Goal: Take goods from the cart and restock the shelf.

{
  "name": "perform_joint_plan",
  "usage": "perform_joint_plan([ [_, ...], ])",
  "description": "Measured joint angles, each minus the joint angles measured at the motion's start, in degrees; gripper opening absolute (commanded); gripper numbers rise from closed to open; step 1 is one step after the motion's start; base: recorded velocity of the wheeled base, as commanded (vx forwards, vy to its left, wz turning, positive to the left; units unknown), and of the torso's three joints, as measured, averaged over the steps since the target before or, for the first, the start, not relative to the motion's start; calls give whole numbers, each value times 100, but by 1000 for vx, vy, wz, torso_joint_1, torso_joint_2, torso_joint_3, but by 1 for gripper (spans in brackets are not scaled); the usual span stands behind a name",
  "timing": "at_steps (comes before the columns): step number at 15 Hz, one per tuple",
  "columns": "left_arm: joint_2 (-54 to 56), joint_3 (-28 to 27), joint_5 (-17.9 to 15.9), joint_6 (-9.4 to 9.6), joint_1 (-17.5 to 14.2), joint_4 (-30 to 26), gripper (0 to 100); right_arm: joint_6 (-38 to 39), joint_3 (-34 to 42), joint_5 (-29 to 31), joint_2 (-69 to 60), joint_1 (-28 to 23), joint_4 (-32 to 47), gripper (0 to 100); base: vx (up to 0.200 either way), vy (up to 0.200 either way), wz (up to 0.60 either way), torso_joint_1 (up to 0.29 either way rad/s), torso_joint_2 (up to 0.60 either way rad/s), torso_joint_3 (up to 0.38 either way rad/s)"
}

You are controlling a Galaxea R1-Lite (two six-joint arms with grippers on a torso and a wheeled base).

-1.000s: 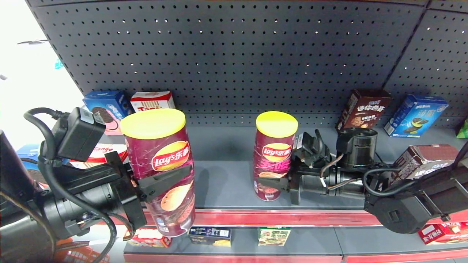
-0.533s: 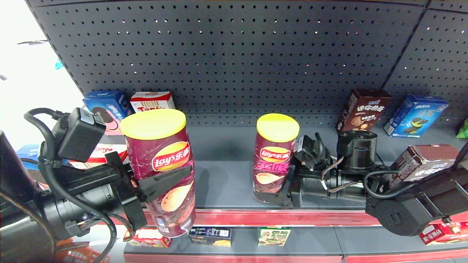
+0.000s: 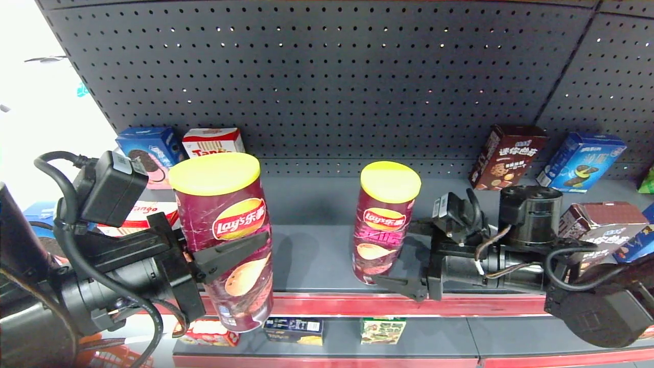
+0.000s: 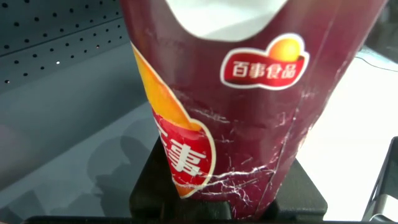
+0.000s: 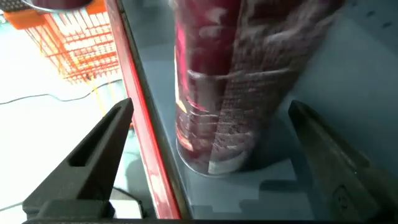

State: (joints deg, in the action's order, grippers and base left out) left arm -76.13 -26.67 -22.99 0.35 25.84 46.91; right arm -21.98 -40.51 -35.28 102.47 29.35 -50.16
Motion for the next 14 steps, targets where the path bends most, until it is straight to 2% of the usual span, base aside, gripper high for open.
perform_joint_plan([
  [3,0,0,-5,0,0,0,0,20,223,158,-741,-91,194,100,0,0,0,0,0,0],
  [6,0,-11,-2,7,0,0,0,34,402,624,-1866,-144,923,100,0,0,0,0,0,0],
  [8,0,-22,0,11,-2,2,0,138,455,1123,-2820,-152,1645,100,0,0,0,0,0,0],
  [11,-2,-55,-2,9,4,-5,0,400,752,2178,-4440,-139,2833,100,0,0,0,0,0,0],
  [14,-46,-166,-7,11,15,-2,0,677,1736,2929,-6138,-224,3506,100,0,0,0,0,0,0],
])
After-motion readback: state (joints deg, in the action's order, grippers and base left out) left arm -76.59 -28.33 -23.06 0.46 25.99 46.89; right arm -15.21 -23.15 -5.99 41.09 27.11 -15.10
